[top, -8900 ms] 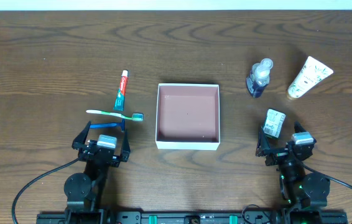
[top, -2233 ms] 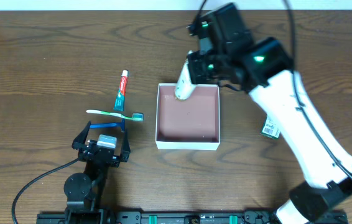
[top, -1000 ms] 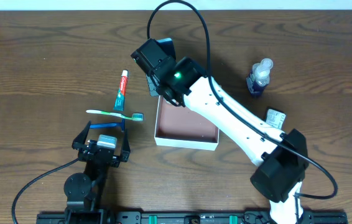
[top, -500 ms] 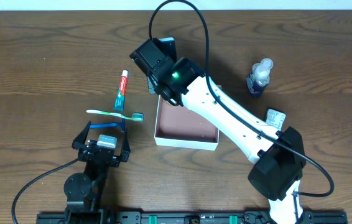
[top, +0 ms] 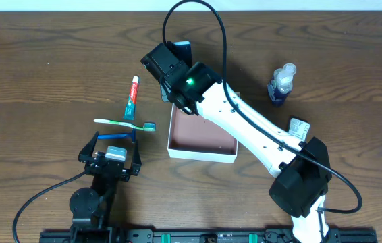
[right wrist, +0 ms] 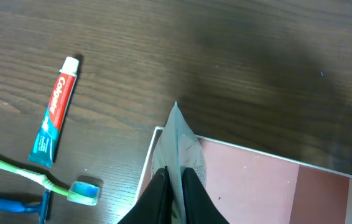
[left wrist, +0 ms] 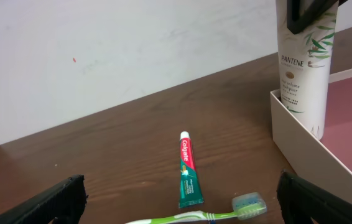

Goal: Pack container
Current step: 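Lower the tube upright into the box's back-left corner and release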

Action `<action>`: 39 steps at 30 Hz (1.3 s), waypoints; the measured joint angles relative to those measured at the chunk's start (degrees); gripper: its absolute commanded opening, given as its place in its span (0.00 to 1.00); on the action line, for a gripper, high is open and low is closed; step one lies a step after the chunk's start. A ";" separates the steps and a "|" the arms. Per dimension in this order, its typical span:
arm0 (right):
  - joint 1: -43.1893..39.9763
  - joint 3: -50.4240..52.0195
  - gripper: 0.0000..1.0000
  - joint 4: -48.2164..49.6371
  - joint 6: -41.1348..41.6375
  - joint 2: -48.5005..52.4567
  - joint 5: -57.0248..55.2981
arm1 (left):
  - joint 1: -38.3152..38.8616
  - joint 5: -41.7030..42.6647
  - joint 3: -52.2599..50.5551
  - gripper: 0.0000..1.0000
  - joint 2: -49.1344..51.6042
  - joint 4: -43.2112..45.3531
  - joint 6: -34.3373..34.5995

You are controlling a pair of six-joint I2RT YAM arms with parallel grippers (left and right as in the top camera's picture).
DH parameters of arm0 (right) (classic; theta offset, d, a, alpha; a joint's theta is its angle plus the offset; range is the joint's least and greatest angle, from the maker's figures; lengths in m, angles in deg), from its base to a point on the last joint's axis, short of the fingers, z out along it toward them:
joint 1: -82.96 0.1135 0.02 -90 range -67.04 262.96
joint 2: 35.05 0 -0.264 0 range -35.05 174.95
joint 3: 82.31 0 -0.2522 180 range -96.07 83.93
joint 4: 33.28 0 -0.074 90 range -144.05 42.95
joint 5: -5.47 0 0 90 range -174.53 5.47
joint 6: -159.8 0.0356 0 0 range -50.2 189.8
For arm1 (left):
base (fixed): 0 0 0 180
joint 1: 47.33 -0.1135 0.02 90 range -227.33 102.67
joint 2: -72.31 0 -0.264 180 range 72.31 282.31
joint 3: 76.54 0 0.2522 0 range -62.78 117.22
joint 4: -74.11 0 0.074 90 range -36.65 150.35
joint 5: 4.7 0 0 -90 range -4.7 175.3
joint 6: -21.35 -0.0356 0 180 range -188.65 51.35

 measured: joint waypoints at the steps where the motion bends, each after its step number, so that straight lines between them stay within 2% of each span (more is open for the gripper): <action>1: 0.00 -0.02 0.13 -0.07 0.13 0.00 -0.02 | 0.00 0.00 0.00 0.98 0.00 0.00 0.00; 3: -0.17 -0.07 0.32 -0.28 0.79 0.00 -0.02 | 0.00 0.00 0.00 0.98 0.00 0.00 0.00; 4: -0.28 -0.07 0.38 -0.39 1.18 0.00 0.04 | 0.00 0.00 0.00 0.98 0.00 0.00 0.00; 5: -0.44 -0.07 0.50 -0.57 1.36 0.00 0.31 | 0.00 0.00 0.00 0.98 0.00 0.00 0.00; 7: -0.70 -0.07 0.56 -0.66 1.62 0.02 0.35 | 0.00 0.00 0.00 0.98 0.00 0.00 0.00; 16: -2.27 -3.19 0.59 -2.69 1.03 0.02 3.78 | 0.00 0.00 0.00 0.98 0.00 0.00 0.00; 18: -2.51 -5.31 0.63 -4.17 0.31 -0.02 5.07 | 0.00 0.00 0.00 0.98 0.00 0.00 0.00; 27: -4.85 -11.39 0.63 -14.88 -3.87 -6.58 7.13 | 0.00 0.00 0.00 0.98 0.00 0.00 0.00; 33: -12.33 -12.46 0.64 -22.88 -5.22 -12.74 7.17 | 0.00 0.00 0.00 0.98 0.00 0.00 0.00; 39: -22.64 -12.13 0.65 -26.14 -7.28 -12.87 7.19 | 0.00 0.00 0.00 0.98 0.00 0.00 0.00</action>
